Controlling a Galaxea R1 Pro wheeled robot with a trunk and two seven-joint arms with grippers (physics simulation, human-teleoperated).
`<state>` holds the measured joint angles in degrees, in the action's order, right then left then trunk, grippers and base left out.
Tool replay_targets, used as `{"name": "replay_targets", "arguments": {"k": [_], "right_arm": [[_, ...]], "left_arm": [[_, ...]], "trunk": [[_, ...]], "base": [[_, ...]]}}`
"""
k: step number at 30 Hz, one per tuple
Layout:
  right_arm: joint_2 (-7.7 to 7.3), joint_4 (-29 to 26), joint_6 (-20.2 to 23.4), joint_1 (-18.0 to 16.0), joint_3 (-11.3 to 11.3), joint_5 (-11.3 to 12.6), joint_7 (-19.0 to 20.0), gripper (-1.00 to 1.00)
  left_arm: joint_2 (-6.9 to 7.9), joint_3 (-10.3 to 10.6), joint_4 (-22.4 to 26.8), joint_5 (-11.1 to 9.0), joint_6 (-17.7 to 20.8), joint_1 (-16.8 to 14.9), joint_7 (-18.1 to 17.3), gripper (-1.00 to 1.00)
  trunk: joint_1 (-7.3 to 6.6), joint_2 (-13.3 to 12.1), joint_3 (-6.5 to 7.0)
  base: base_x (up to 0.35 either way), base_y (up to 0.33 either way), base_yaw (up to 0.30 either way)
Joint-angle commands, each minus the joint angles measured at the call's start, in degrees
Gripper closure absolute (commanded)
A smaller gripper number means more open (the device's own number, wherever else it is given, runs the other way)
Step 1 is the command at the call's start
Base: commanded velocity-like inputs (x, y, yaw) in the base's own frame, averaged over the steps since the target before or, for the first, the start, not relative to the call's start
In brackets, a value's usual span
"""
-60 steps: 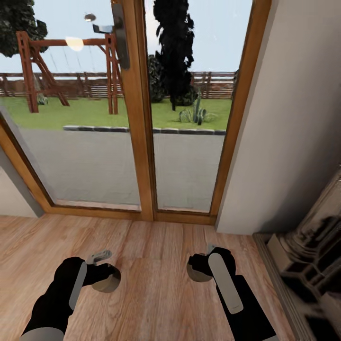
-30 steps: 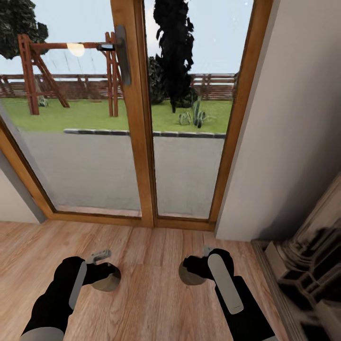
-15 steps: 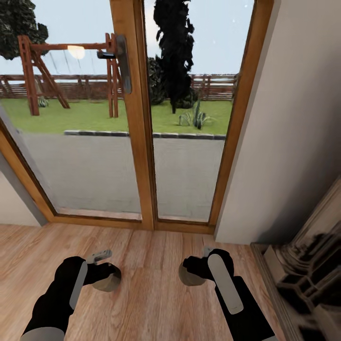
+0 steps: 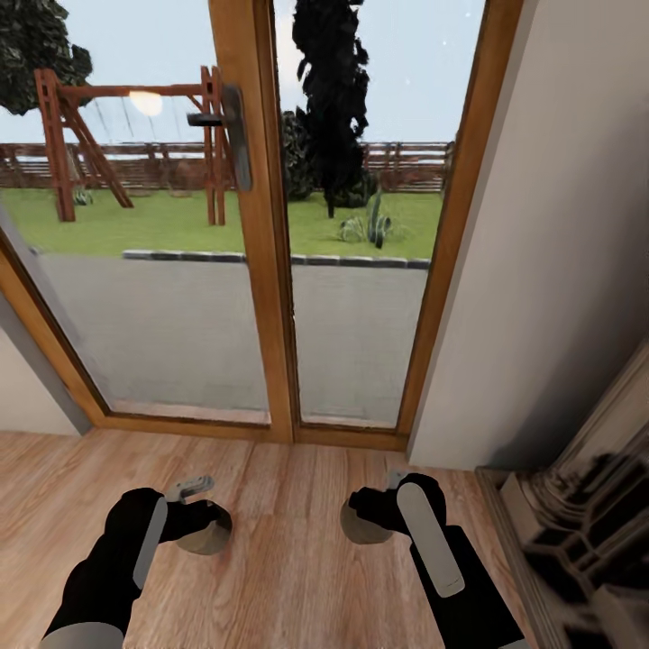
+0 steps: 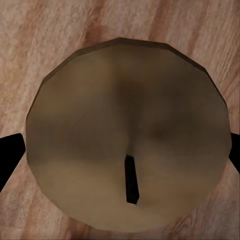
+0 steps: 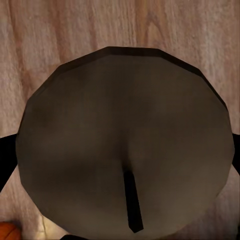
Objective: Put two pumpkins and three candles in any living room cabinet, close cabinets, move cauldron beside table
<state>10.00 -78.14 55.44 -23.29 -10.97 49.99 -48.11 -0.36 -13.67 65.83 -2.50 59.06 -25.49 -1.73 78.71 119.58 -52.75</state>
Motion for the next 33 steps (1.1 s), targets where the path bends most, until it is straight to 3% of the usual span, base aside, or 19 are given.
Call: {"name": "replay_targets", "arguments": {"k": [1,20,33], "right_arm": [[0.0,0.0,0.02,0.0,-0.01,0.02,-0.02,1.0],[0.0,0.03,0.02,0.0,-0.48,0.02,-0.06,1.0],[0.0,0.09,0.02,0.0,-0.54,0.02,-0.06,1.0]], "left_arm": [[0.0,-0.05,0.0,0.04,0.03,0.0,0.0,1.0],[0.0,-0.22,0.01,-0.03,0.09,0.0,-0.03,1.0],[0.09,-0.22,0.0,0.02,0.09,0.0,-0.03,1.0]], "trunk": [[-0.23,-0.42,0.18],[-4.4,-8.04,3.59],[-7.25,-13.25,5.93]], "base": [[-0.15,0.0,0.0],[-0.252,0.0,0.005],[-0.006,0.0,0.258]]}}
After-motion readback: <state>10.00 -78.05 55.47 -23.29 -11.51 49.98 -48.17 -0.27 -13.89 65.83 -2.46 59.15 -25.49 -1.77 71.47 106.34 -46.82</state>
